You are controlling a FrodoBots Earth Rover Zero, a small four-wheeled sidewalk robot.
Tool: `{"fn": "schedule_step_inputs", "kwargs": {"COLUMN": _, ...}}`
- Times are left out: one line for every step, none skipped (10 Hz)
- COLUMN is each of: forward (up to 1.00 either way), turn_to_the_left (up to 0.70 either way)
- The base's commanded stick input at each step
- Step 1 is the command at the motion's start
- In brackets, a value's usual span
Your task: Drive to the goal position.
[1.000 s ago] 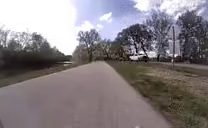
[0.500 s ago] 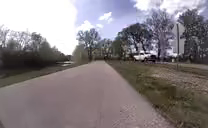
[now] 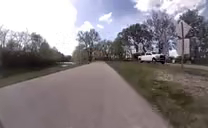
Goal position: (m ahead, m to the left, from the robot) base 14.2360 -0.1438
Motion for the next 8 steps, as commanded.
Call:
{"fn": "schedule_step_inputs", "kwargs": {"forward": 1.00, "turn_to_the_left": 0.00}}
{"fn": "schedule_step_inputs", "kwargs": {"forward": 1.00, "turn_to_the_left": 0.00}}
{"fn": "schedule_step_inputs", "kwargs": {"forward": 1.00, "turn_to_the_left": 0.00}}
{"fn": "schedule_step_inputs", "kwargs": {"forward": 1.00, "turn_to_the_left": 0.00}}
{"fn": "schedule_step_inputs", "kwargs": {"forward": 1.00, "turn_to_the_left": 0.00}}
{"fn": "schedule_step_inputs", "kwargs": {"forward": 1.00, "turn_to_the_left": 0.00}}
{"fn": "schedule_step_inputs", "kwargs": {"forward": 1.00, "turn_to_the_left": 0.00}}
{"fn": "schedule_step_inputs", "kwargs": {"forward": 1.00, "turn_to_the_left": 0.00}}
